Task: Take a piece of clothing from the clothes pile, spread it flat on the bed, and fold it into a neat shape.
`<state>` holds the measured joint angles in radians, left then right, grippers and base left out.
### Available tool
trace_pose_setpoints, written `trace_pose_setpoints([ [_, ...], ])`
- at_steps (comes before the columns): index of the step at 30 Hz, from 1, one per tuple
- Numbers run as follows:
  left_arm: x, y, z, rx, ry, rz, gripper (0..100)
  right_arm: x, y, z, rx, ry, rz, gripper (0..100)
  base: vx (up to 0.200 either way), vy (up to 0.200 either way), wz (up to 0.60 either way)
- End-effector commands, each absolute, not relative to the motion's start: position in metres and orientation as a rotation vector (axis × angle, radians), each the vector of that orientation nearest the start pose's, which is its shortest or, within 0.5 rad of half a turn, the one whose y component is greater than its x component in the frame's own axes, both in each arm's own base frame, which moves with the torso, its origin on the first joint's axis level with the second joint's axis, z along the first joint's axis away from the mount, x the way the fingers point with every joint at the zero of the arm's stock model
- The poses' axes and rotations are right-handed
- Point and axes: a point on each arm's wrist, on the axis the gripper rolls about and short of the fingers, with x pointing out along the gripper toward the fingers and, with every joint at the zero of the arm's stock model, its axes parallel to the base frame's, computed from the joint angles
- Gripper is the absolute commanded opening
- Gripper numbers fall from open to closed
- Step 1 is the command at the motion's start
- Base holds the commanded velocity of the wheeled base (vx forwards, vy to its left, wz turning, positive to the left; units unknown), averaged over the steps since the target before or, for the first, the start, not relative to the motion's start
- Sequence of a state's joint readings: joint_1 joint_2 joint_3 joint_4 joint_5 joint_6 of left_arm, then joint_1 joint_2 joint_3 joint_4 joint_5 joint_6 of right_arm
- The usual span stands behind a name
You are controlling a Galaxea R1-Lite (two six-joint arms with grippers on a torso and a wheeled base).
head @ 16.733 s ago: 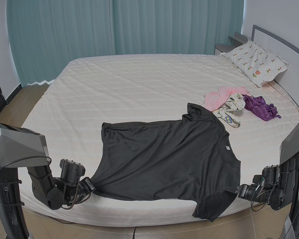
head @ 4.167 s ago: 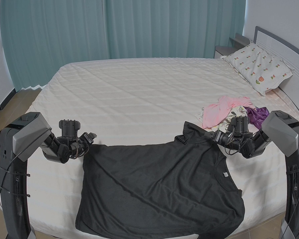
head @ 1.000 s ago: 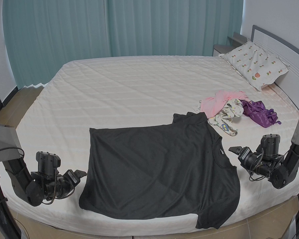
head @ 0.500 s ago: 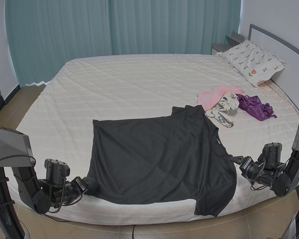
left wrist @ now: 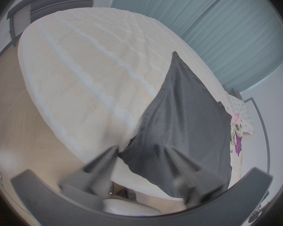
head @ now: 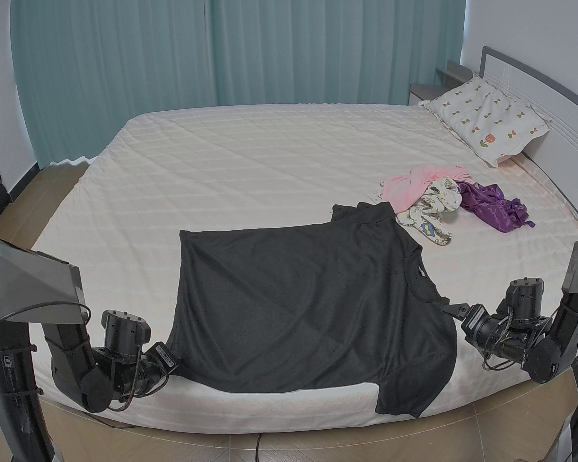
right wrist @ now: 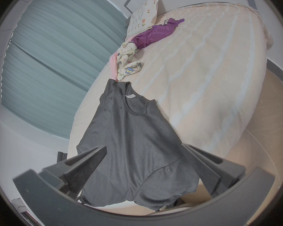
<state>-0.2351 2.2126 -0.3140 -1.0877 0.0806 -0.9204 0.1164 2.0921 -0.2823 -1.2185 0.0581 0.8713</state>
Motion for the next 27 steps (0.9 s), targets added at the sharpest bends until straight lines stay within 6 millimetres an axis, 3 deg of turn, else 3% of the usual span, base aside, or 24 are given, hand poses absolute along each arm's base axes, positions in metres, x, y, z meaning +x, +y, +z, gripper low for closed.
trace_pose_setpoints([
  [1,0.261,-0.061,-0.031,-0.743,0.81,0.255,0,0.263,0.032,0.013,0.826,0.63,-0.101,100,0.0,0.0,0.0],
  [10,0.24,-0.056,-0.028,-0.71,0.821,0.295,0,0.257,0.031,0.003,0.811,0.637,-0.099,100,0.0,0.0,0.0],
  [27,0.243,-0.055,-0.038,-0.719,0.789,0.271,0,0.254,0.02,-0.029,0.73,0.758,-0.133,100,0.0,0.0,0.0],
])
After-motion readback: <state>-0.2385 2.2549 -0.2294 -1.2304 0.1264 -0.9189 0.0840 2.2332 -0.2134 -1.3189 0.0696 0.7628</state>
